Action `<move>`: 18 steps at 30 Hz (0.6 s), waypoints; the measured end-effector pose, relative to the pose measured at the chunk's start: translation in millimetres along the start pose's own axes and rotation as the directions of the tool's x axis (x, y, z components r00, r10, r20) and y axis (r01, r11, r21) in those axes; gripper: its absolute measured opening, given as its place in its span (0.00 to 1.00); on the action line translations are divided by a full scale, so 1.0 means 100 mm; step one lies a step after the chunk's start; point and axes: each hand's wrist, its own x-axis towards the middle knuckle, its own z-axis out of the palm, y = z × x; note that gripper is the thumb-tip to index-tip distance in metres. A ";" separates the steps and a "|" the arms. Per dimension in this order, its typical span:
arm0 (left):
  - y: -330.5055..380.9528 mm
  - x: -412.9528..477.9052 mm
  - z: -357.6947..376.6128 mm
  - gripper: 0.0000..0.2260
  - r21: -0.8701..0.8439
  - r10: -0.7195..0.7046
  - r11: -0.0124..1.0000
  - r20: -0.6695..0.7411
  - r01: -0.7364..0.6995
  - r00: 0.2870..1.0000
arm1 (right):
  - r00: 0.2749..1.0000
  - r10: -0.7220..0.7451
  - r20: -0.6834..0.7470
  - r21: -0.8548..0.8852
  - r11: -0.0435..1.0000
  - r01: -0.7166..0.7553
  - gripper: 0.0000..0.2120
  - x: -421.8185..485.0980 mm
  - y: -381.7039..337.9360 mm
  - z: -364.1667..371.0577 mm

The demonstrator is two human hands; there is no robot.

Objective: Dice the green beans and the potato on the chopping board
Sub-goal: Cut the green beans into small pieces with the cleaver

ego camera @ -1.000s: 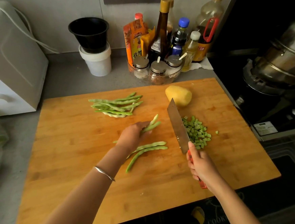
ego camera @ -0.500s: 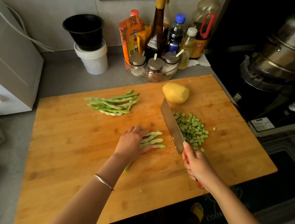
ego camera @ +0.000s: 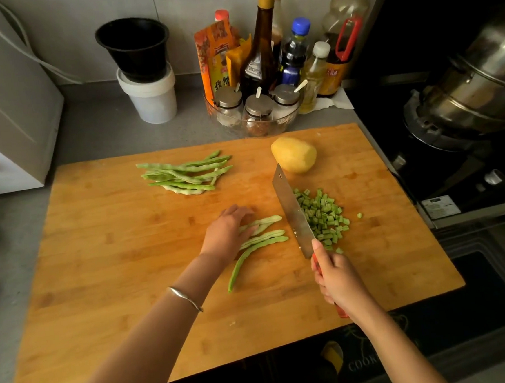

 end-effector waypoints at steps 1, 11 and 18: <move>-0.01 0.00 -0.03 0.13 -0.006 0.008 1.000 -0.013 -0.008 1.000 | 1.000 -0.001 0.002 0.001 1.000 0.001 0.25 -0.01 0.00 0.01; -0.09 0.02 -0.10 0.08 0.044 0.086 0.995 0.020 -0.087 0.996 | 1.000 0.009 0.013 0.032 0.999 -0.009 0.25 -0.01 -0.04 -0.02; -0.07 0.06 -0.05 0.08 0.047 0.049 0.998 -0.074 -0.046 0.996 | 1.000 0.009 0.020 0.038 0.999 -0.010 0.24 -0.01 -0.08 -0.03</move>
